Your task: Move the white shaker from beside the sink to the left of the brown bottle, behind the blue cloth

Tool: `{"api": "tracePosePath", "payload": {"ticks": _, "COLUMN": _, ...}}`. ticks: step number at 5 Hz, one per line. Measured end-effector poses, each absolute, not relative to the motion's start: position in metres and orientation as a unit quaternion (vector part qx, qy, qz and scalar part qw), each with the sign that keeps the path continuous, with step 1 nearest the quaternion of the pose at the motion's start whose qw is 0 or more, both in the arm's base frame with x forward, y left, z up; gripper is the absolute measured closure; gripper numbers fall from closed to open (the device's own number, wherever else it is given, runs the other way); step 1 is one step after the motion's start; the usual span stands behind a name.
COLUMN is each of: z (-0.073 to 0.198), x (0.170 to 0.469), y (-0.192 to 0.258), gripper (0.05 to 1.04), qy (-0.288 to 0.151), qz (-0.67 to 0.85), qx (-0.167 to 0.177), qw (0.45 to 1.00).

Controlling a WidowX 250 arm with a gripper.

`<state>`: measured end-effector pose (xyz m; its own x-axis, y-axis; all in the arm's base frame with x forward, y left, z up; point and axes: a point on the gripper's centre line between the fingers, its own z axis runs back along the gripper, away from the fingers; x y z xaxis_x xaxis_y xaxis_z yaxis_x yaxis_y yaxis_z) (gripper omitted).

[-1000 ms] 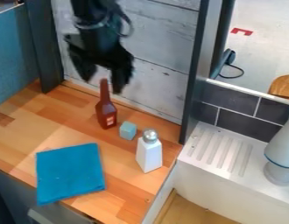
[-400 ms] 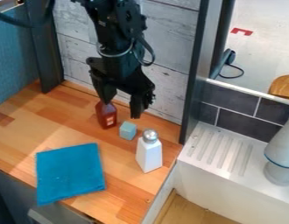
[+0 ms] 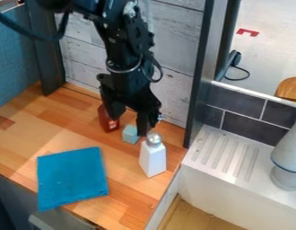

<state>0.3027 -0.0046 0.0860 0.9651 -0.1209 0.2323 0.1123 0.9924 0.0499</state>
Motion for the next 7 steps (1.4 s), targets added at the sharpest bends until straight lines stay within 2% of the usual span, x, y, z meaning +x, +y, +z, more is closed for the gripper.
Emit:
{"api": "tracePosePath", "payload": {"ticks": 1, "z": 0.076, "x": 0.305, "y": -0.007, "gripper": 0.082, "qy": -0.112, "qz": -0.075, "qx": 0.015, "qw": 0.991}}
{"api": "tracePosePath", "payload": {"ticks": 2, "z": 0.068, "x": 0.312, "y": -0.008, "gripper": 0.082, "qy": -0.123, "qz": -0.090, "qx": 0.031, "qw": 0.988}}
{"api": "tracePosePath", "payload": {"ticks": 3, "z": 0.058, "x": 0.312, "y": -0.011, "gripper": 0.082, "qy": -0.109, "qz": -0.094, "qx": 0.035, "qw": 0.989}}
{"api": "tracePosePath", "payload": {"ticks": 6, "z": 0.046, "x": 0.325, "y": -0.014, "gripper": 0.082, "qy": -0.096, "qz": -0.090, "qx": 0.028, "qw": 0.991}}
{"api": "tracePosePath", "payload": {"ticks": 7, "z": 0.043, "x": 0.331, "y": -0.020, "gripper": 0.127, "qy": -0.093, "qz": -0.092, "qx": 0.028, "qw": 0.991}}
